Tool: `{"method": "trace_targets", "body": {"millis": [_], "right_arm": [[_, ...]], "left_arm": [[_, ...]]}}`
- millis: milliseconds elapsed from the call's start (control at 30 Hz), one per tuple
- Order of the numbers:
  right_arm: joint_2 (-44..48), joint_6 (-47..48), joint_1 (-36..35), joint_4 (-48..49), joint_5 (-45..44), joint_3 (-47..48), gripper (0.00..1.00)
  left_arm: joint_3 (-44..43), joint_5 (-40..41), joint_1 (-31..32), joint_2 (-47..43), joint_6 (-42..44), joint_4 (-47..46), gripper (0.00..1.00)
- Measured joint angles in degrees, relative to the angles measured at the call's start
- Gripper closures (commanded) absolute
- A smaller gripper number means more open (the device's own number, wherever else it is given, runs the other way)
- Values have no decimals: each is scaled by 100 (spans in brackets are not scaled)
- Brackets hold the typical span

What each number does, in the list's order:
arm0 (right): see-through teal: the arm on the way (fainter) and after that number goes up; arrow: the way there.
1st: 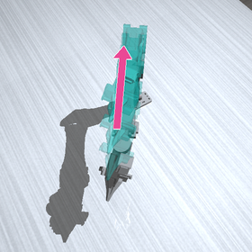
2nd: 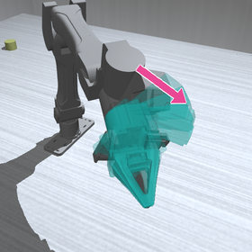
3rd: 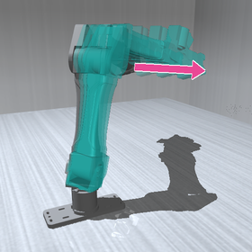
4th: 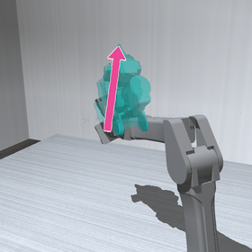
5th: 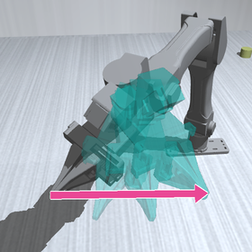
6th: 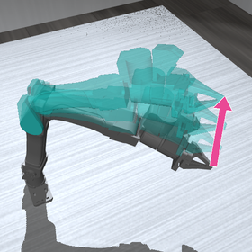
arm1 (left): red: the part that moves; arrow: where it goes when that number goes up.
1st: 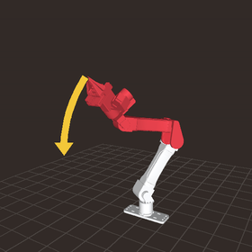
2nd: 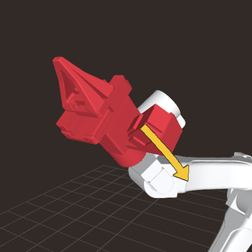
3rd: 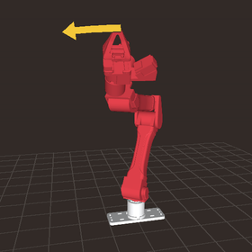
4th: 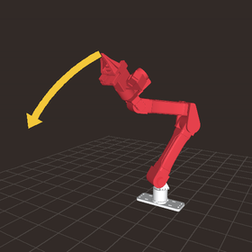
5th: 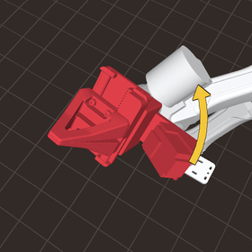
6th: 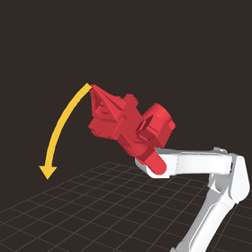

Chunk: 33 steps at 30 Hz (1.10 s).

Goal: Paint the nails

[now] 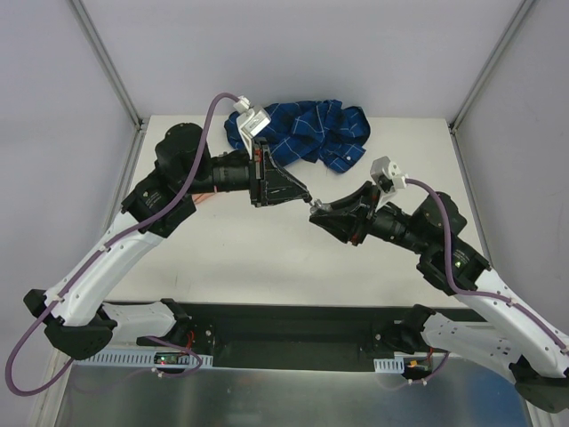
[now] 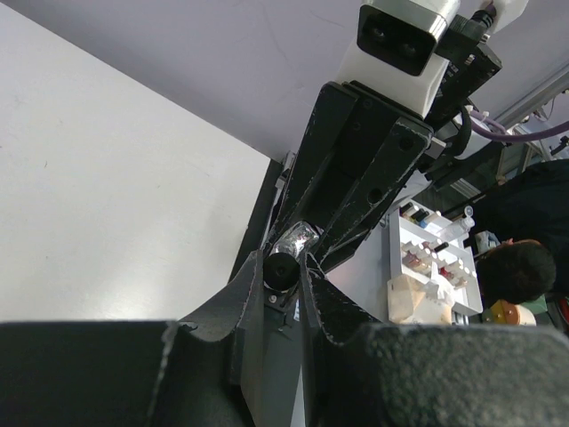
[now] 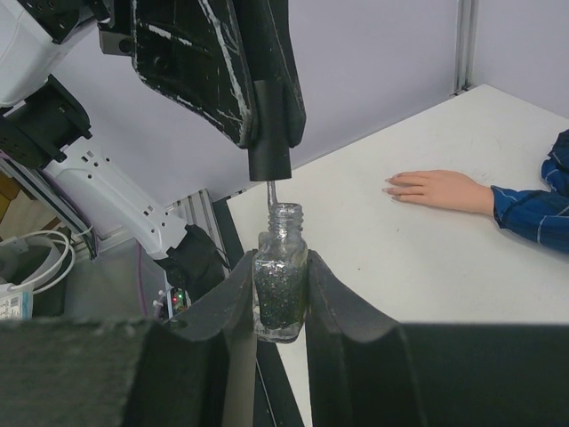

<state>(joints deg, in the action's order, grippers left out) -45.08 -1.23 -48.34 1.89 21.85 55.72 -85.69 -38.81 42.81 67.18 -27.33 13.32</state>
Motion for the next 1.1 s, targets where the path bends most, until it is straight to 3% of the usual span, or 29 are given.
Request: {"method": "trace_targets", "body": {"millis": [367, 1100], "right_arm": [[20, 24, -31, -109, -15, -13, 100], [-74, 28, -109, -116, -7, -11, 100]], "left_arm": [[-63, 487, 0, -166, 85, 35, 100], [-229, 428, 0, -74, 83, 79, 100]]}}
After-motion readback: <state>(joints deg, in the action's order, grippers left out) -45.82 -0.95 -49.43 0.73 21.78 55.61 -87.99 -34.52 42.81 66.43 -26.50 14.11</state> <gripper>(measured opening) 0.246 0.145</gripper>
